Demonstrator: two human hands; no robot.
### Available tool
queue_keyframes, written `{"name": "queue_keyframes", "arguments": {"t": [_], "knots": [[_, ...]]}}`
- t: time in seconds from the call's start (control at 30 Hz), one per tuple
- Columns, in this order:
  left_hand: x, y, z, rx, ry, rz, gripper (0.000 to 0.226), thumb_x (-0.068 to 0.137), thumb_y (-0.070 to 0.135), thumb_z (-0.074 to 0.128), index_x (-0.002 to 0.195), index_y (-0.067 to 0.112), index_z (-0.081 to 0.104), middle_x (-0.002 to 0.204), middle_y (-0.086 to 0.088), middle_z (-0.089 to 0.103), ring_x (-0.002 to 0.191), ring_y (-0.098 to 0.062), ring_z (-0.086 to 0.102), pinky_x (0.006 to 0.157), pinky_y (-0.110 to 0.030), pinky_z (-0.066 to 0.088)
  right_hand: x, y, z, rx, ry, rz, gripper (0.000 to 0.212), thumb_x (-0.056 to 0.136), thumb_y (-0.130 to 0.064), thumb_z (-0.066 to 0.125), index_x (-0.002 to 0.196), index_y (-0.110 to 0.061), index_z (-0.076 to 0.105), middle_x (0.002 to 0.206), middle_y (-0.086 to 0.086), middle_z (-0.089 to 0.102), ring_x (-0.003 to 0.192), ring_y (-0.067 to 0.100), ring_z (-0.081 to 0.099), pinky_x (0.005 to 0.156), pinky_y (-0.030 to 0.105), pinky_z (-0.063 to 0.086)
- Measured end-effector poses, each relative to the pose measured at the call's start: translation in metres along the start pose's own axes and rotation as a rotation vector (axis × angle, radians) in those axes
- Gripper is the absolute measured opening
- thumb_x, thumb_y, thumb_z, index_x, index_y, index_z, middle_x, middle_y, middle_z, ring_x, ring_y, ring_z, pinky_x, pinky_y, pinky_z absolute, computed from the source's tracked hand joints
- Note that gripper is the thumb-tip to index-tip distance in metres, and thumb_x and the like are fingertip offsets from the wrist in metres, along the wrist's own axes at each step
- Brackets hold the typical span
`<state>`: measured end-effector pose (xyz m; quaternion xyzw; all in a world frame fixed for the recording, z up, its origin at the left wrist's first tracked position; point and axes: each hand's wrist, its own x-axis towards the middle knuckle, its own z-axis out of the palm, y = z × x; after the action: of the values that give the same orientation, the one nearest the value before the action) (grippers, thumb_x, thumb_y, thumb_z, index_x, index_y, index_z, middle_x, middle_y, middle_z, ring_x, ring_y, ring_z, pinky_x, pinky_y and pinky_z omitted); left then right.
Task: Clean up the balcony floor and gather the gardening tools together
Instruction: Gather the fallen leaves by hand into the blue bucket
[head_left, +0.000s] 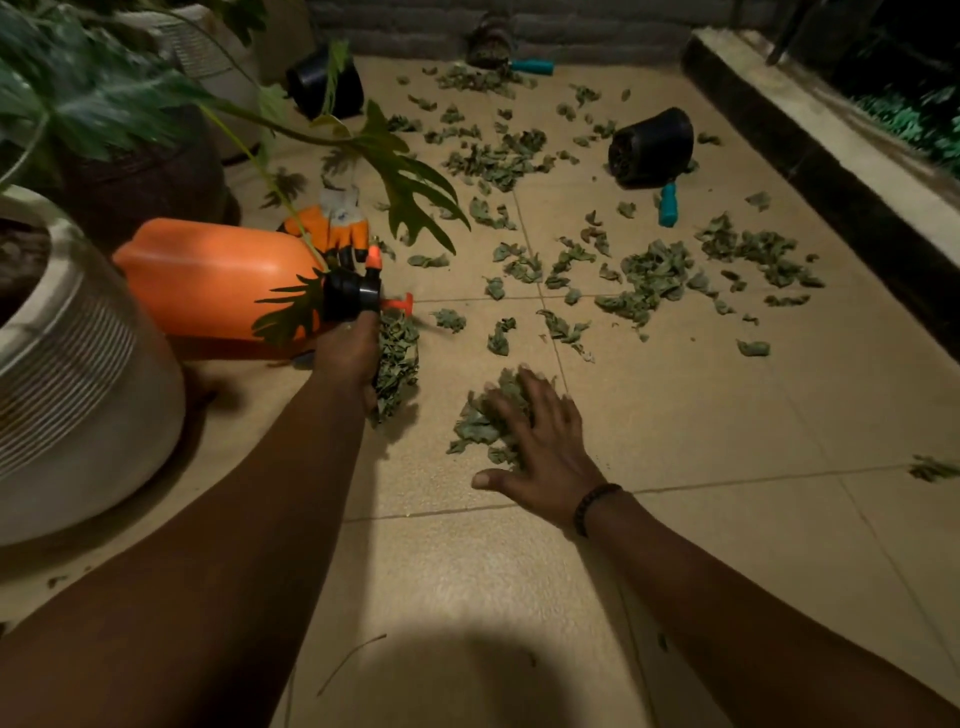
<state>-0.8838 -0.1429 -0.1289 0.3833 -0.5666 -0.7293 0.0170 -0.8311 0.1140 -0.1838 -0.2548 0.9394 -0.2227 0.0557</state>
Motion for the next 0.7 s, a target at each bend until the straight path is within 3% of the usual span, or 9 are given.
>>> {"name": "queue_keyframes", "arguments": {"t": [0.07,0.13,0.27,0.33,0.4,0.47,0.57,0.6,0.7], "knots": [[0.037,-0.015,-0.006,-0.002,0.015,-0.011,0.085,0.051,0.056,0.071,0.129,0.025,0.059,0.122,-0.007,0.069,0.107,-0.030,0.067,0.098,-0.048,0.051,0.023,-0.006,0.007,-0.116,-0.013,-0.065,0.084,0.080,-0.078,0.047,0.150,-0.052,0.008,0.163,-0.003,-0.011,0.149,0.027,-0.016,0.114,0.058,-0.009],[0.049,-0.021,-0.008,-0.018,0.008,-0.021,0.092,0.048,0.057,0.071,0.134,0.027,0.056,0.126,-0.005,0.067,0.111,-0.029,0.065,0.099,-0.047,0.051,0.045,-0.010,0.011,-0.166,-0.017,-0.080,0.063,0.088,-0.071,0.043,0.145,-0.050,0.028,0.160,0.000,0.012,0.148,0.030,0.000,0.113,0.061,0.002],[-0.014,0.004,0.003,-0.054,0.000,-0.005,0.057,0.081,0.037,0.062,0.135,0.019,0.054,0.119,-0.008,0.068,0.106,-0.028,0.067,0.098,-0.044,0.053,0.061,-0.016,0.019,-0.195,0.175,-0.103,0.024,0.097,-0.043,0.047,0.113,-0.027,0.055,0.122,0.001,0.047,0.113,0.026,0.038,0.090,0.046,0.042],[-0.019,0.006,0.005,-0.070,-0.002,-0.007,0.045,0.092,0.031,0.058,0.135,0.017,0.054,0.119,-0.009,0.069,0.105,-0.027,0.068,0.098,-0.042,0.054,0.059,-0.014,0.026,-0.200,0.241,-0.077,0.011,0.097,-0.026,0.055,0.105,-0.019,0.055,0.110,0.002,0.050,0.102,0.024,0.042,0.073,0.039,0.048],[-0.021,0.008,0.006,-0.079,-0.017,-0.008,0.037,0.096,0.029,0.056,0.131,0.016,0.057,0.116,-0.010,0.070,0.104,-0.027,0.069,0.096,-0.042,0.054,0.058,-0.012,0.029,-0.194,0.275,-0.016,0.018,0.089,-0.004,0.061,0.104,-0.014,0.057,0.105,0.005,0.053,0.097,0.025,0.047,0.063,0.035,0.047],[-0.024,0.011,0.008,-0.071,-0.024,-0.009,0.035,0.094,0.031,0.057,0.126,0.017,0.059,0.115,-0.011,0.071,0.103,-0.027,0.069,0.095,-0.042,0.055,0.061,-0.012,0.021,0.069,0.365,0.174,0.022,0.088,0.003,0.056,0.104,-0.009,0.064,0.103,0.008,0.059,0.093,0.026,0.055,0.067,0.027,0.044],[-0.032,0.016,0.015,-0.080,-0.049,-0.005,0.033,0.097,0.032,0.057,0.125,0.014,0.058,0.111,-0.010,0.072,0.097,-0.024,0.071,0.090,-0.039,0.057,0.064,-0.024,-0.012,0.784,0.433,0.580,0.028,0.098,-0.011,0.051,0.123,-0.017,0.063,0.116,0.002,0.064,0.096,0.012,0.061,0.071,0.007,0.045],[-0.035,0.018,0.020,-0.097,-0.058,-0.002,0.033,0.098,0.032,0.057,0.124,0.014,0.058,0.109,-0.009,0.072,0.094,-0.023,0.071,0.088,-0.036,0.058,0.063,-0.029,-0.022,0.937,0.447,0.597,0.030,0.098,-0.013,0.052,0.124,-0.026,0.061,0.120,-0.001,0.063,0.096,0.009,0.061,0.076,0.008,0.048],[-0.050,0.024,0.043,-0.114,-0.088,0.011,0.031,0.094,0.036,0.056,0.117,0.016,0.060,0.109,-0.008,0.071,0.095,-0.024,0.070,0.078,-0.032,0.057,0.062,-0.056,-0.053,1.377,0.474,0.510,0.034,0.097,-0.017,0.055,0.118,-0.044,0.055,0.130,-0.001,0.060,0.111,0.019,0.063,0.092,0.037,0.055]]}}
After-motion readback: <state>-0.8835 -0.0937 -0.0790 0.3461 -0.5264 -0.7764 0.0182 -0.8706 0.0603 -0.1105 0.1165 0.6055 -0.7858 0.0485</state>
